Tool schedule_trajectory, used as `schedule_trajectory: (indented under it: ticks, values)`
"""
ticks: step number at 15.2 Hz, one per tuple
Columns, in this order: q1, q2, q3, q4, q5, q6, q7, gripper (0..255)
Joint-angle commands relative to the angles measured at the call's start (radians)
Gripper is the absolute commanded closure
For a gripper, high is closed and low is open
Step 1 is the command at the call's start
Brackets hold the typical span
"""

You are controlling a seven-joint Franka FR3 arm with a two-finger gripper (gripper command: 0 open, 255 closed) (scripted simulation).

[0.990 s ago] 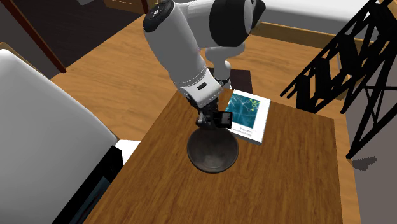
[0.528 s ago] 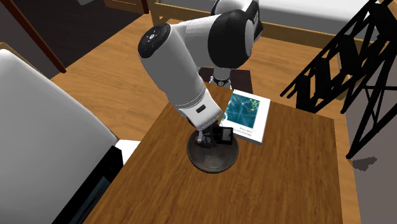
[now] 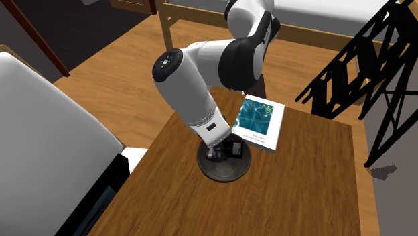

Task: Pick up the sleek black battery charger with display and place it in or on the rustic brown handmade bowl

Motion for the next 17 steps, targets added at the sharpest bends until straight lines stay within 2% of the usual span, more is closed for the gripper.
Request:
schedule_trajectory:
  ticks: [1, 9, 10, 15, 17]
  values:
    - [0.010, 0.003, 0.000, -0.037, 0.001, 0.033, -0.015, 255]
    - [0.010, 0.003, 0.000, -0.037, 0.001, 0.033, -0.015, 255]
    - [0.010, 0.003, 0.000, -0.037, 0.001, 0.033, -0.015, 0]
    - [0.010, 0.003, 0.000, -0.036, 0.001, 0.033, -0.015, 0]
    - [-0.040, 0.019, 0.005, 0.054, 0.012, -0.039, -0.003, 0]
